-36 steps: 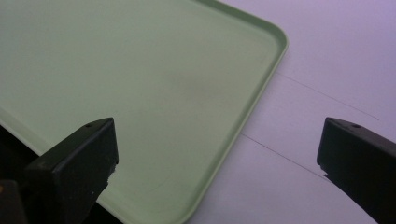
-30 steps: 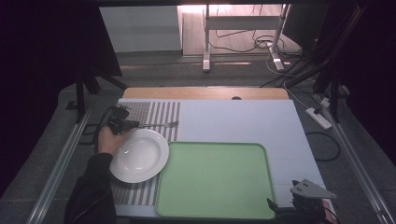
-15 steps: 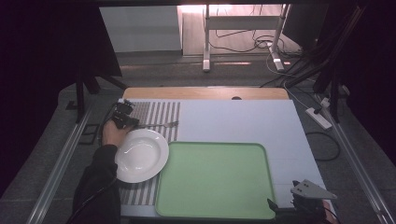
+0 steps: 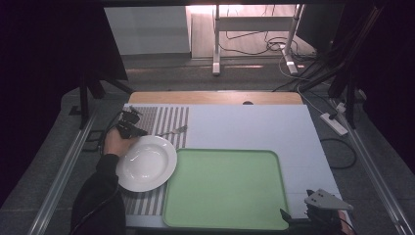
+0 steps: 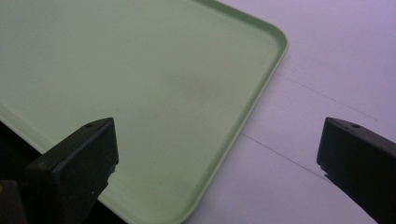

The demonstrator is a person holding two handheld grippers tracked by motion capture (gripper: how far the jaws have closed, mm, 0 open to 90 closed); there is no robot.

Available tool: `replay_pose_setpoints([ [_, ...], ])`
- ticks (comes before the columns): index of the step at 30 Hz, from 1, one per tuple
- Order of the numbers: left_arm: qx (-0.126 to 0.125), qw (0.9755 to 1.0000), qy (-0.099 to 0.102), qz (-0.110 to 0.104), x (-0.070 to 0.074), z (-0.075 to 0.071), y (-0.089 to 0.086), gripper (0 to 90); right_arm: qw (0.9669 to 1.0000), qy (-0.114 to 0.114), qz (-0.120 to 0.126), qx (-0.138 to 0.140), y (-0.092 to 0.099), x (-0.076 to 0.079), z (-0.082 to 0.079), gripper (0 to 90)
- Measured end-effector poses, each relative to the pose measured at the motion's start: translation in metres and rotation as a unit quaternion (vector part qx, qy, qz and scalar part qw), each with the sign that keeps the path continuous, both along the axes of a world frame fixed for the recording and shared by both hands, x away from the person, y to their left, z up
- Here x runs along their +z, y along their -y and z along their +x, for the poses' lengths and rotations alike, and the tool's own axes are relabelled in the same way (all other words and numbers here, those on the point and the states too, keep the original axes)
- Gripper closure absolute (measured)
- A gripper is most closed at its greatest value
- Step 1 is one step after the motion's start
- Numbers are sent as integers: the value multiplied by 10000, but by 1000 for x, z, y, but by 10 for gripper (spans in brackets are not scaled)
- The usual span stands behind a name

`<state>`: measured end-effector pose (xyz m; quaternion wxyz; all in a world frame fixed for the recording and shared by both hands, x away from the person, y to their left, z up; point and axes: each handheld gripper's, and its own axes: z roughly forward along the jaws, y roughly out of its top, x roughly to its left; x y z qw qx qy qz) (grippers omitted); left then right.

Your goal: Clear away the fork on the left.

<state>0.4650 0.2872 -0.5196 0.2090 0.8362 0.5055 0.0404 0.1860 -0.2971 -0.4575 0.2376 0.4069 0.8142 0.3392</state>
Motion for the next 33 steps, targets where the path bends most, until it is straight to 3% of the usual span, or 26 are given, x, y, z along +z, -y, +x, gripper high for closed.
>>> replay_pose_setpoints([
  [3,9,9998,49,-170,1,1,-2,882,10000,12,-4,11,0,0,0,0],
  [5,113,9995,159,-243,3,3,-3,789,10000,21,4,12,0,0,0,0],
  [6,154,9987,256,-420,6,4,-4,724,10000,17,5,9,0,0,0,0],
  [10,94,9978,380,-542,10,7,2,472,10000,7,-1,12,0,0,0,0],
  [12,40,9972,432,-603,10,8,5,422,10000,9,-5,11,0,0,0,0],
  [13,-1,9968,465,-645,11,8,7,306,10000,12,-7,10,0,0,0,0],
  [16,-295,9966,533,-552,11,11,20,195,10000,7,-4,10,0,0,0,0],
  [18,-358,9966,522,-527,11,12,25,137,10000,6,-4,10,0,0,0,0],
  [19,-412,9968,499,-467,10,13,29,137,10000,4,-4,9,0,0,0,0],
  [22,-547,9973,391,-297,7,17,41,28,10000,6,-2,9,0,0,0,0],
  [27,-549,9983,124,132,-2,25,59,12,10000,9,4,5,0,0,0,0],
  [29,-559,9981,98,233,-4,26,61,13,10000,13,14,3,0,0,0,0],
  [33,-560,9971,159,489,-4,27,62,109,10000,14,3,7,0,0,-1,0],
])
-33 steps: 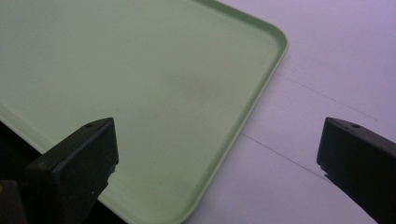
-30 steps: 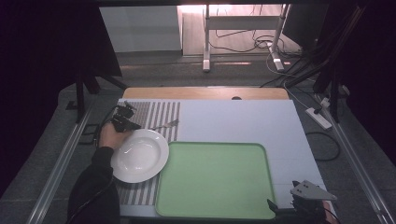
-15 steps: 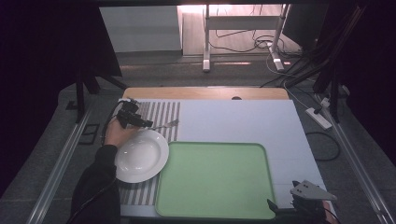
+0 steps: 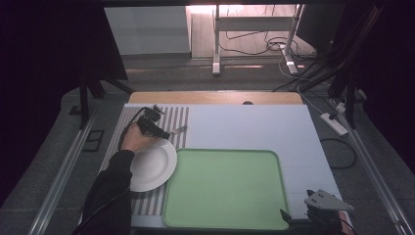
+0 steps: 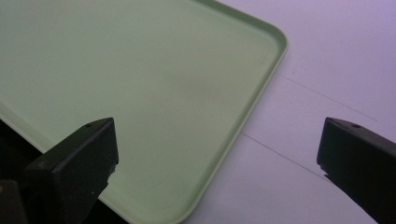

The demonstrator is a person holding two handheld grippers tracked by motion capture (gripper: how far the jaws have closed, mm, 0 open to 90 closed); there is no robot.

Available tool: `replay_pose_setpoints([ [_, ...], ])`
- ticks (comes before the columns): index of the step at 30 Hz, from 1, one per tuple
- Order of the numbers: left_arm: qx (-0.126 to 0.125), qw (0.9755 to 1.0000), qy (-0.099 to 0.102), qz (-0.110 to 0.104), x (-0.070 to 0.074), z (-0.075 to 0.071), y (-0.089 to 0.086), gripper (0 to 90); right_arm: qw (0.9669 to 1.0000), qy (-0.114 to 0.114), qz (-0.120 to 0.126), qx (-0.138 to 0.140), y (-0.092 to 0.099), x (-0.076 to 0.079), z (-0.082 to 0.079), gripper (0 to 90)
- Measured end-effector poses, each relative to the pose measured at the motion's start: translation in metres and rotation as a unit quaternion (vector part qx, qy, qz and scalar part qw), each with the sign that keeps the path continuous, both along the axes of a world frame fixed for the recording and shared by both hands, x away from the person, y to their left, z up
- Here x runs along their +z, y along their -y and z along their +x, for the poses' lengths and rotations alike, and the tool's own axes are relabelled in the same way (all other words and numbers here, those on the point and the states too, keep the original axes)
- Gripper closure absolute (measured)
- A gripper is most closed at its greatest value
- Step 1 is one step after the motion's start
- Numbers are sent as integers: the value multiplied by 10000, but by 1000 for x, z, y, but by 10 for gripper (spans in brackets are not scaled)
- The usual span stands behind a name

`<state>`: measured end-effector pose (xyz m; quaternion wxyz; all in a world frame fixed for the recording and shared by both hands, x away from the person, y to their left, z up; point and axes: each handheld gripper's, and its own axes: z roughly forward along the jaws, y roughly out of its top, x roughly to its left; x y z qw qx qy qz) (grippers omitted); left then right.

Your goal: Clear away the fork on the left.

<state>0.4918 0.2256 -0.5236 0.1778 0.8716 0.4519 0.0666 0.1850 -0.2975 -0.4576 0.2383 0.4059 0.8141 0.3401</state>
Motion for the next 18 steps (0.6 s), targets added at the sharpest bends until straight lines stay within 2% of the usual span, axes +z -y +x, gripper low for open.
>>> replay_pose_setpoints([
  [2,-42,10000,18,-15,1,0,-2,197,10000,-1,-4,0,0,0,0,0],
  [3,-63,10000,47,-16,2,-1,-4,197,10000,-1,-4,0,0,0,0,0],
  [4,-98,9999,69,-66,3,-2,-7,297,10000,-2,-6,-2,0,0,0,0],
  [5,-110,9999,107,-75,3,-3,-9,297,10000,-2,-6,-2,0,0,0,0],
  [6,-102,9998,147,-96,3,-4,-12,399,10000,0,-26,1,0,0,0,0],
  [7,-109,9997,178,-139,4,-4,-15,399,10000,0,-26,1,0,0,0,0],
  [8,-117,9996,215,-162,4,-5,-19,451,10000,-1,-31,6,0,0,0,0],
  [9,-106,9995,236,-206,4,-6,-21,567,10000,0,-35,15,-1,0,0,0],
  [10,-104,9993,271,-225,4,-6,-23,567,10000,0,-35,15,-1,0,0,0],
  [11,-113,9992,305,-250,3,-7,-26,606,10000,-2,-41,16,-1,0,0,0],
  [12,-92,9991,327,-263,3,-8,-27,661,10000,-6,-44,17,-1,0,0,0],
  [13,-96,9991,314,-285,3,-8,-30,754,10000,-8,-47,21,-1,0,0,0],
  [15,-139,9989,322,-306,3,-9,-31,800,10000,-7,-45,21,-1,0,0,0],
  [18,-172,9989,202,-382,4,-7,-33,836,10000,-11,-50,30,-1,0,0,0],
])
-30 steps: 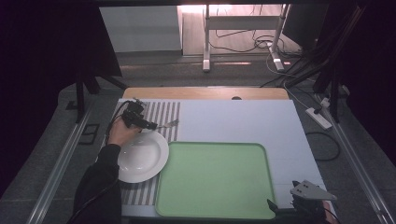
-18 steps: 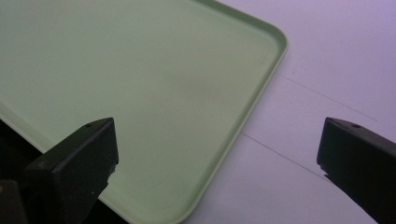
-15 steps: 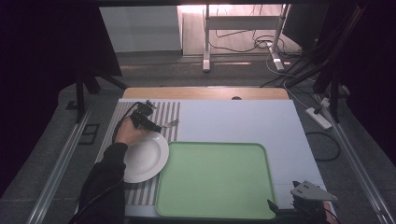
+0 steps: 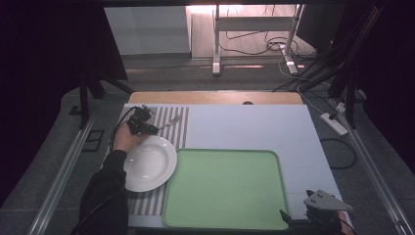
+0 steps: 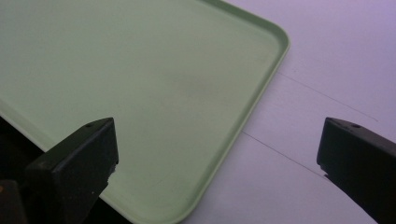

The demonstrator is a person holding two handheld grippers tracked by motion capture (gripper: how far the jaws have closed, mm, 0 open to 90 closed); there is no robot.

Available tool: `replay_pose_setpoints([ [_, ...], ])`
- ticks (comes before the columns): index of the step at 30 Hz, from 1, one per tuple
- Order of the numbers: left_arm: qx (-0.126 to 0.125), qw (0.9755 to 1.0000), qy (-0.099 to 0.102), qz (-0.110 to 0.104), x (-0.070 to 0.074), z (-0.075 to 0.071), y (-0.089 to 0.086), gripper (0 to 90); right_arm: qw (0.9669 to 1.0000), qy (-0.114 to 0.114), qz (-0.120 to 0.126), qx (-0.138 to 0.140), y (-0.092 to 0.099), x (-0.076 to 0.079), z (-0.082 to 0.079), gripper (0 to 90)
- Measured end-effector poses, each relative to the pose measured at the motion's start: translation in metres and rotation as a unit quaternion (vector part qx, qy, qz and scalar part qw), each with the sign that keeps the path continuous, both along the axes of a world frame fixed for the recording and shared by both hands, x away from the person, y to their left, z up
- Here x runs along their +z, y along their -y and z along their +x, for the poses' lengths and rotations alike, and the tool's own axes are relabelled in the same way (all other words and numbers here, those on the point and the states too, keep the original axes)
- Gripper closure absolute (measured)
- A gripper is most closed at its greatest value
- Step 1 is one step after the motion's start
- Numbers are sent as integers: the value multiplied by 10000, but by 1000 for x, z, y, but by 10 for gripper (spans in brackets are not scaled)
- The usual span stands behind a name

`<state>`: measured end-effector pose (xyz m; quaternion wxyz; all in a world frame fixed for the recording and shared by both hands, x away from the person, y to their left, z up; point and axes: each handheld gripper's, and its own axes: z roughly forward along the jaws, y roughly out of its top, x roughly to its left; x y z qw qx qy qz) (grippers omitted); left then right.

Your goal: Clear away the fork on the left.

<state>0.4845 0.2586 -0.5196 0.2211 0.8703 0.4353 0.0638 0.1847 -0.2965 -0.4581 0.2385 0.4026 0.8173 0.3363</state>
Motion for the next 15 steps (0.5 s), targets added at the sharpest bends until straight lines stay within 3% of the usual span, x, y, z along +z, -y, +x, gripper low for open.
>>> replay_pose_setpoints([
  [5,48,10000,-55,-67,1,1,-8,840,10000,7,10,-1,0,0,0,0],
  [15,237,9997,-4,-104,18,-11,-39,839,10000,8,23,-9,0,0,0,0],
])
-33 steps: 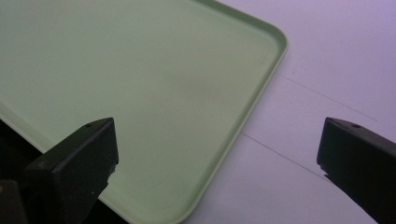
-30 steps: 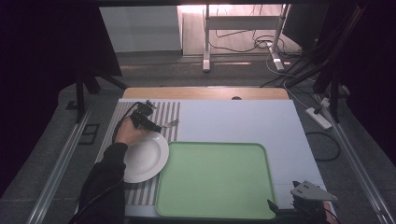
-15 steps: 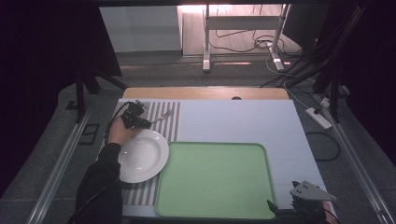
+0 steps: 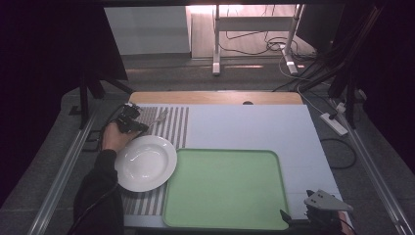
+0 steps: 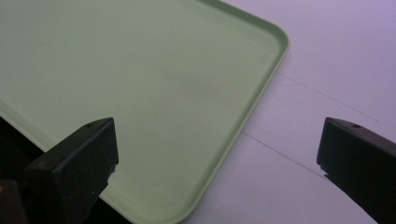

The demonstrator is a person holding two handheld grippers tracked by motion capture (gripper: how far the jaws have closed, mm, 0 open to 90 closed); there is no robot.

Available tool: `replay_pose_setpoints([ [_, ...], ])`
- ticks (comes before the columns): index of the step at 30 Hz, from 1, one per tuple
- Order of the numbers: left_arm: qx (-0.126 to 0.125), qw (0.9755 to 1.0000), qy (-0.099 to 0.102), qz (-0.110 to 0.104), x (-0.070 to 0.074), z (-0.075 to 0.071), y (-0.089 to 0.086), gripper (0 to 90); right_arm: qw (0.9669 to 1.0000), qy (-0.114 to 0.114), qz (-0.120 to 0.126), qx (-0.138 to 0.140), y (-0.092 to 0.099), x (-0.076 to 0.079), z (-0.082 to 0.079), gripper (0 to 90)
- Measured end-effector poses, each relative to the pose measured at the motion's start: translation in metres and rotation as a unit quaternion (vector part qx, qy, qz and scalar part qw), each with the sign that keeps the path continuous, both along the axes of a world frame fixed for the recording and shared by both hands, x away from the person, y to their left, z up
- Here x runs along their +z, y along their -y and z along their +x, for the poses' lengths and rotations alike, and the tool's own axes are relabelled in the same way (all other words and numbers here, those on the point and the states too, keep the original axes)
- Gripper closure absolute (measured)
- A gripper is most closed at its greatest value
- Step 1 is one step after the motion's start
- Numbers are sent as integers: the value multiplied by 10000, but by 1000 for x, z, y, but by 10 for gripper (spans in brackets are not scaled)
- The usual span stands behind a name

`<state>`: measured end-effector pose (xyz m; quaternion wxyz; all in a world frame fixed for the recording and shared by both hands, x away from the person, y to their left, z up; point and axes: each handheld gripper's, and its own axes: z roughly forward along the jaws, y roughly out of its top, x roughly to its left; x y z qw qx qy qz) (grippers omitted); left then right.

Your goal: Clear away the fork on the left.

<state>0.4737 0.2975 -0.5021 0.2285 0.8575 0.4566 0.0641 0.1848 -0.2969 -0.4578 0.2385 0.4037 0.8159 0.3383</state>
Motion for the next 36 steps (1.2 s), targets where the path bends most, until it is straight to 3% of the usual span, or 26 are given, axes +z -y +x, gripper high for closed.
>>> replay_pose_setpoints([
  [7,99,9999,56,-106,14,-12,-17,839,10000,-1,1,2,0,0,0,0],
  [13,30,9999,24,-166,22,-21,-18,839,10000,8,10,8,0,0,0,0],
  [20,-44,9994,27,-343,30,-37,-8,839,10000,8,7,3,0,0,0,0],
  [36,-254,9990,-115,-343,27,-75,30,839,10000,50,9,26,0,1,-1,0],
])
